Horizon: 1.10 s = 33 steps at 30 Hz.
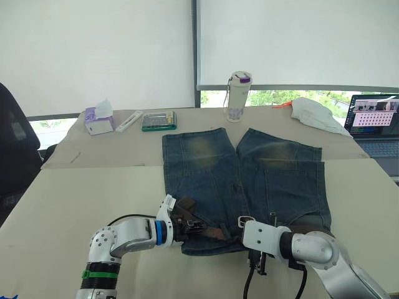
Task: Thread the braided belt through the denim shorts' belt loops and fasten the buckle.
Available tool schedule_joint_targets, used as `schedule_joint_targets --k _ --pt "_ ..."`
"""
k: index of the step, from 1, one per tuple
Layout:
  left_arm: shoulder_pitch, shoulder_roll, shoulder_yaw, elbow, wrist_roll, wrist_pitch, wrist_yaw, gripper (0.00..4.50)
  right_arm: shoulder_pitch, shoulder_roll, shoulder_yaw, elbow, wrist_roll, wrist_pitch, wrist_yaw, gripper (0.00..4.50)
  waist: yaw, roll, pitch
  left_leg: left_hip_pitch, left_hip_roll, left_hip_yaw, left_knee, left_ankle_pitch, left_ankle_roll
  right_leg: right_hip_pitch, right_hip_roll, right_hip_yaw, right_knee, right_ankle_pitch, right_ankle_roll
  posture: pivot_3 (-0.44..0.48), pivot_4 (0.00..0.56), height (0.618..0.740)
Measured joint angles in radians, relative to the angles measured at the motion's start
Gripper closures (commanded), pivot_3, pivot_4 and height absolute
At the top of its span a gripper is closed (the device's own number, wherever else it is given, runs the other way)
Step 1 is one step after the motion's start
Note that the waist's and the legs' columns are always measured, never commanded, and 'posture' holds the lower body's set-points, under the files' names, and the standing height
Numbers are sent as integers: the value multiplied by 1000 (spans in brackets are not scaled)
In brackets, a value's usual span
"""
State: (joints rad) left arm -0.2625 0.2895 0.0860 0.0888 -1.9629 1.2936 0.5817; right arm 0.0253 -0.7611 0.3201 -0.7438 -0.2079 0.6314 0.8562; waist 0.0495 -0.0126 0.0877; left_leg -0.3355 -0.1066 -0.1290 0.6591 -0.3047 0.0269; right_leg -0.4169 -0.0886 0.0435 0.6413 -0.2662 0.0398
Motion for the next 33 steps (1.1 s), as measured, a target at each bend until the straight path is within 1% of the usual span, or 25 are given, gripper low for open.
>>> schedule_joint_targets --k 3,6,7,12,16,19,23,27,30,33 --pt "-14 -9 1 31 0 3 -22 4500 -1 6 4 -5 12 22 -6 4484 1 0 0 0 0 0 0 0 0 1 0 0 0 0 0 0 150 740" --pt "-42 -58 36 77 0 -4 -25 4500 -1 25 0 -15 45 57 -6 4484 5 -1 1 0 0 -1 0 0 0 1 -1 0 0 0 0 0 150 740" --pt "-50 -62 42 84 0 -3 -27 4500 -1 31 -2 -18 57 65 -6 4484 4 -1 1 0 0 -1 0 0 0 1 -1 0 0 0 0 0 150 740" --pt "-62 -55 75 105 0 2 -37 4500 -5 77 -24 -38 128 144 -17 4484 -5 -1 1 -1 1 -1 0 0 0 -1 -1 1 0 0 0 0 150 740" --pt "-103 -31 95 130 0 -35 -21 4500 -86 143 -10 -6 157 168 -48 4484 -8 -1 0 -1 1 -1 0 0 -1 -1 0 1 1 0 -1 0 150 740" --pt "-132 -19 97 147 0 -67 -8 4500 -134 155 15 33 158 167 -66 4484 -7 0 0 -1 1 -1 0 0 -1 -1 -1 1 0 0 -1 0 150 740" --pt "-170 -11 107 189 0 -61 -4 4500 -178 134 48 88 151 121 -70 4484 -8 -1 0 -1 0 -1 0 0 -1 -2 -1 0 1 1 -1 0 150 740" --pt "-185 -50 163 261 0 29 -18 4500 -178 53 86 126 108 -35 -57 4484 -7 -1 1 -1 0 -1 0 0 -1 -2 0 -2 1 1 -1 0 150 740" --pt "-177 -62 155 257 1 71 -26 4500 -177 52 100 147 91 -85 -59 4484 -9 -1 1 -1 0 -1 0 1 -1 -2 -1 -1 1 1 -1 0 150 740" --pt "-167 -87 156 250 0 68 -16 4500 -169 64 100 151 93 -86 -59 4484 -8 -1 1 -1 0 -1 0 1 -1 -2 -1 0 1 1 -1 0 150 740"
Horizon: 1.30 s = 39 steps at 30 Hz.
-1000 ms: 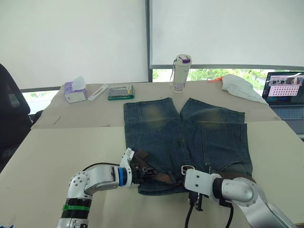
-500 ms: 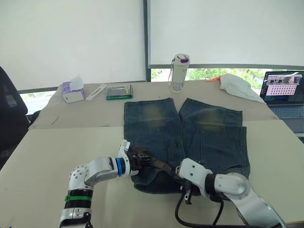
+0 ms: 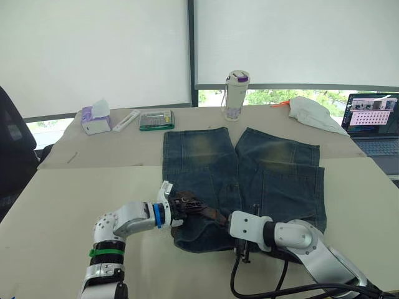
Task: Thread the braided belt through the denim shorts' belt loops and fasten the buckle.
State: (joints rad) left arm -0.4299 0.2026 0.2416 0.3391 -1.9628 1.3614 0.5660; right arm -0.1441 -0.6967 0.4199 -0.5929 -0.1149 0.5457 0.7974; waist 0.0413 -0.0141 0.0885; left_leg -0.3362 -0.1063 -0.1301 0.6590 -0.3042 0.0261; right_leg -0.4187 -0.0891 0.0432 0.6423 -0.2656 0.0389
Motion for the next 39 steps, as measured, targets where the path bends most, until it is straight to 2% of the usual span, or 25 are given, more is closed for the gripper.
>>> schedule_joint_targets --k 5,10,15,20,24,29,33,37,39 --pt "3 9 -12 0 -1 1 -2 4500 1 36 -16 -2 20 51 -1 4484 -1 0 0 0 0 0 0 0 0 0 0 0 0 0 0 0 150 740" --pt "11 11 -16 0 -2 -48 52 4500 0 106 -119 -64 88 185 -40 4484 1 1 -1 0 0 0 0 0 0 0 0 1 0 0 0 0 150 740" --pt "18 -1 3 2 -2 -52 47 4500 -1 142 -141 -105 125 255 -76 4484 -1 2 -1 0 0 0 -1 0 0 0 0 1 0 0 0 0 150 740" --pt "8 -56 26 17 -1 -68 45 4500 -33 109 -130 -104 126 259 -83 4484 5 2 -1 0 -1 0 0 0 0 0 -1 0 0 0 0 0 150 740" --pt "-19 -96 29 50 -1 -59 47 4500 -34 63 -69 -90 92 216 -84 4484 9 1 -1 0 -1 0 0 0 0 1 -1 0 -1 0 0 0 150 740" --pt "-46 -92 27 100 -1 -27 42 4500 -4 28 -57 -96 103 181 -70 2957 11 0 0 0 -1 -1 0 0 0 1 -1 0 -1 0 0 0 150 740" --pt "-70 -72 21 144 -2 -27 30 4500 49 -13 -135 -178 160 181 -40 1525 17 -2 1 0 -1 -1 0 0 0 2 -1 0 -1 0 0 0 150 740" --pt "-83 -52 12 178 -4 -22 3 4500 86 -73 -271 -273 195 183 -33 1525 21 -3 2 0 -1 0 0 0 0 2 -1 -1 -1 0 0 0 150 740" --pt "-85 -45 8 186 -5 -16 -9 4500 89 -135 -294 -293 163 168 -38 1525 20 -3 2 0 -1 0 0 0 0 1 -1 -1 0 0 0 0 150 740"
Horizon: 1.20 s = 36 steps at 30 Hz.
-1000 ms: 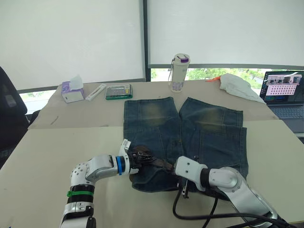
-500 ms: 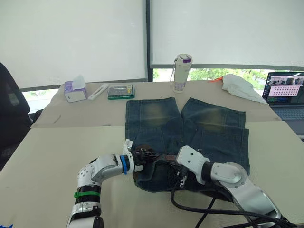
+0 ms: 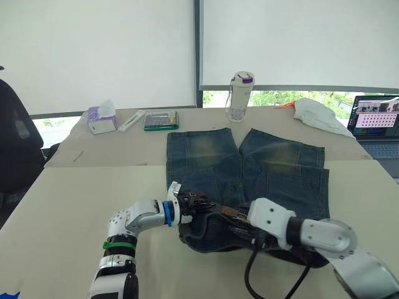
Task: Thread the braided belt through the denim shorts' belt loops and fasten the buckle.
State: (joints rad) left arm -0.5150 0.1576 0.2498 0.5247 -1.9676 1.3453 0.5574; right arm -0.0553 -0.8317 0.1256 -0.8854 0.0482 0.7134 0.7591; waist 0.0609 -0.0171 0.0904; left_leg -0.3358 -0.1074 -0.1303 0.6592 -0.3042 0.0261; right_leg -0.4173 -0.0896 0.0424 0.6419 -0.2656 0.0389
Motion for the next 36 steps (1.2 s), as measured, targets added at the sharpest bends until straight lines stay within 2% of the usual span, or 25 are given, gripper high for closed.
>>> schedule_joint_targets --k 2,8,17,18,19,23,30,36 --pt "-1 8 -1 8 -1 9 -11 4500 2 -67 9 15 -63 -43 -7 1525 0 0 0 0 0 0 0 0 0 -1 1 -1 0 0 0 0 150 740" --pt "-6 -10 0 11 0 9 -6 4500 -62 -58 140 108 -187 -136 -36 1525 3 0 0 0 0 0 0 0 0 -1 0 0 0 0 0 0 150 740" --pt "-2 -160 69 -116 7 -35 140 4500 -106 -11 229 153 -261 -172 -31 1525 6 -3 2 -1 0 0 1 0 0 -1 -1 1 -1 0 0 0 150 740" --pt "3 -189 81 -145 7 -40 170 4500 -118 -2 236 165 -272 -177 -31 2058 4 -3 2 -1 0 1 1 0 0 -1 0 1 0 0 0 0 150 740" --pt "4 -200 85 -156 7 -44 180 4500 -122 3 236 170 -276 -179 -31 2252 3 -3 2 -1 1 1 1 0 0 -1 0 1 0 0 0 0 150 740" --pt "9 -248 109 -215 8 -62 249 4500 -130 21 236 180 -290 -181 -29 3667 4 -3 2 -1 1 1 1 0 0 -1 0 1 0 0 0 0 150 740" --pt "10 -274 145 -238 8 -74 306 4500 -87 -30 166 148 -294 -176 3 3667 6 -4 2 -1 0 1 1 0 0 -1 0 0 -1 0 0 0 150 740" --pt "3 -288 160 -238 8 -75 326 4500 -84 -19 158 150 -310 -177 2 3667 6 -4 2 -1 0 2 1 0 0 -1 0 0 -1 0 0 0 150 740"
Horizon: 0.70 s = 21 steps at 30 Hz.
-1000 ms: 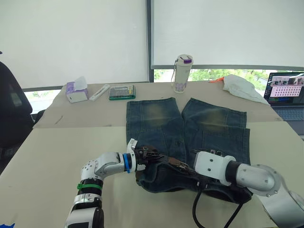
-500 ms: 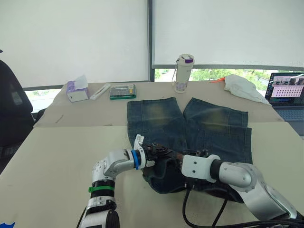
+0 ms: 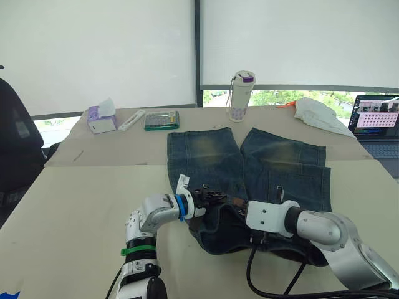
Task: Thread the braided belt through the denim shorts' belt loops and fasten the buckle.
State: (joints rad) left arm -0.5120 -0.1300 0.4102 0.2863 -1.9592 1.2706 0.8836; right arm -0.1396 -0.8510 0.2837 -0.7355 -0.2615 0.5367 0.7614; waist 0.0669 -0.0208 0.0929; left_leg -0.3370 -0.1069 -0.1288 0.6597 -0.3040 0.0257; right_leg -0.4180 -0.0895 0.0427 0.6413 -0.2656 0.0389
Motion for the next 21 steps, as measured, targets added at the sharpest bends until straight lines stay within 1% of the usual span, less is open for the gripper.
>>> schedule_joint_targets --k 6,9,12,13,15,16,18,19,20,21 --pt "-2 4 3 1 0 10 -1 4500 -15 35 25 26 -34 -6 -3 3667 -1 0 0 0 0 0 0 0 0 0 0 0 0 0 0 0 150 740" --pt "-6 12 4 5 0 16 -3 4500 -19 40 29 32 -44 -8 -2 4472 -1 0 0 0 0 0 0 0 0 0 0 0 0 0 0 0 150 740" --pt "-8 33 2 12 1 20 -15 4500 -25 42 31 35 -49 -14 1 4472 -1 0 0 0 0 0 0 0 0 -1 0 -1 0 0 0 0 150 740" --pt "-10 59 -14 21 1 33 -41 4500 -26 42 31 37 -51 -23 1 4472 -2 0 0 0 0 0 0 0 0 -1 1 -1 1 0 0 0 150 740" --pt "-15 131 -57 27 2 72 -98 3739 -26 41 35 37 -51 -41 3 4500 -7 0 0 0 1 0 -1 0 -1 -1 2 -1 1 0 0 0 150 740" --pt "-21 175 -87 26 2 100 -132 3512 -25 38 35 38 -53 -47 3 4500 -9 1 0 0 0 0 -1 0 -1 -2 2 -1 1 0 0 0 150 740" --pt "-31 280 -143 26 1 157 -241 2820 -16 23 23 41 -65 -55 3 4500 -12 3 -1 0 0 0 -1 0 -1 -2 2 -1 2 0 0 0 150 740" --pt "-31 342 -170 11 11 189 -308 2491 -8 17 11 39 -66 -56 3 4500 -16 4 -1 0 0 0 -1 0 -1 -2 3 -1 2 0 0 0 150 740" --pt "-28 445 -207 -52 49 236 -407 2153 9 9 -10 33 -65 -61 4 4500 -22 4 1 0 1 0 -3 1 -2 -3 4 -1 3 0 0 0 150 740" --pt "-28 516 -226 -104 76 267 -471 1831 27 -1 -27 27 -65 -65 5 4500 -27 3 4 0 2 0 -4 2 -3 -3 5 -1 2 0 -1 0 150 740"
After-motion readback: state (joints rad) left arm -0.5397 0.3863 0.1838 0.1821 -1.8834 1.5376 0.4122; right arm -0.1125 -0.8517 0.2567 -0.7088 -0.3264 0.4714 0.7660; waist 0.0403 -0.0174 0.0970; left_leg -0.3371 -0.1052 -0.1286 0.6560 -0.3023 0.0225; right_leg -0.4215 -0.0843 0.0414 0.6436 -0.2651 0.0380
